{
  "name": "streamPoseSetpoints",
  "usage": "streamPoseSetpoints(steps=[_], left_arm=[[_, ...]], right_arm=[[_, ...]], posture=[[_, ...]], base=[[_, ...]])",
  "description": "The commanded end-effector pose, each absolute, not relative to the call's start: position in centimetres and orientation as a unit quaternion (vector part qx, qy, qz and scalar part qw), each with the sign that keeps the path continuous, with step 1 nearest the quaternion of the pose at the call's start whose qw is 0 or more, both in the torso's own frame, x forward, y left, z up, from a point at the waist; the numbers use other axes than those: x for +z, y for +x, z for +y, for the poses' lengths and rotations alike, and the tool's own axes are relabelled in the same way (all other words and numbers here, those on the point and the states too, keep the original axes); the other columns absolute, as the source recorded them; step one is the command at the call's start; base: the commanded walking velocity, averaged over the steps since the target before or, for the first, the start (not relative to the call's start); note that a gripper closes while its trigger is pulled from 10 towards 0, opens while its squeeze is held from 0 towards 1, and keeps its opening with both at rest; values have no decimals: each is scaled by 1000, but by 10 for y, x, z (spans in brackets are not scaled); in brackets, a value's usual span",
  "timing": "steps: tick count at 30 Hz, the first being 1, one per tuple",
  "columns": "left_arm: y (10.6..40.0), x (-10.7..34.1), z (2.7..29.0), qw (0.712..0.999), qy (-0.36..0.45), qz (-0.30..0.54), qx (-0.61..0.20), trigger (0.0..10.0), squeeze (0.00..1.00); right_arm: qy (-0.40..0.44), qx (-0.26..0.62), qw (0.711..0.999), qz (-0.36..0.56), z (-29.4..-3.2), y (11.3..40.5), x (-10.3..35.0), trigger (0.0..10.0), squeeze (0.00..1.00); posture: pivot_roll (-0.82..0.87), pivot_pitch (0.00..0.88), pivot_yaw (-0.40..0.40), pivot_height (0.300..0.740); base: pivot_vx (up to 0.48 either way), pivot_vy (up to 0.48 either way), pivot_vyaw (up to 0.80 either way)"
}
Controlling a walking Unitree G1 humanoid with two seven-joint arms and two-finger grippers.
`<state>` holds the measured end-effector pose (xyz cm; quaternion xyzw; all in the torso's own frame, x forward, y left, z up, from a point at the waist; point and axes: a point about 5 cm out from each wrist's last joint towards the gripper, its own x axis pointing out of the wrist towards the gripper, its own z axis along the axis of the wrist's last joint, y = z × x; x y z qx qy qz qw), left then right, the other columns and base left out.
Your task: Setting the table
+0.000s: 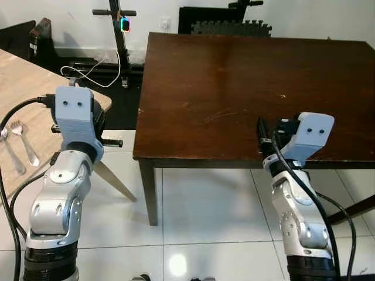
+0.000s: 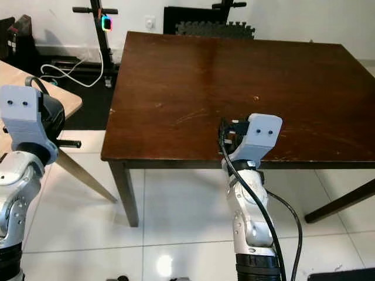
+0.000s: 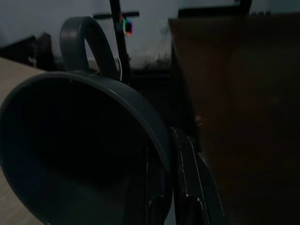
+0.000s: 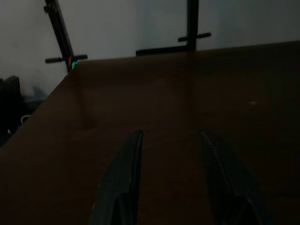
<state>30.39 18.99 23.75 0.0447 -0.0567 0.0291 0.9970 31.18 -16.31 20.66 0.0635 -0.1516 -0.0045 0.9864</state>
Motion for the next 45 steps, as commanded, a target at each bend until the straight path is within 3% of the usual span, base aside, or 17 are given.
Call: streamPoseSetpoints(steps=[1, 24, 45], left_arm=[[304, 232, 190, 997, 52, -45, 28, 10000, 0], [305, 230, 189, 997, 55, -43, 21, 10000, 0], [305, 231, 189, 997, 55, -42, 21, 10000, 0]], right_arm=[[64, -8, 988, -143, -164, 312, 203, 10000, 0], [62, -8, 988, -142, -164, 312, 202, 10000, 0], [69, -12, 988, -134, -164, 312, 200, 10000, 0]], posture=[[71, 129, 15, 740], [67, 118, 18, 740], [72, 124, 22, 740]], base=[[0, 0, 0], [0, 0, 0], [0, 0, -790]])
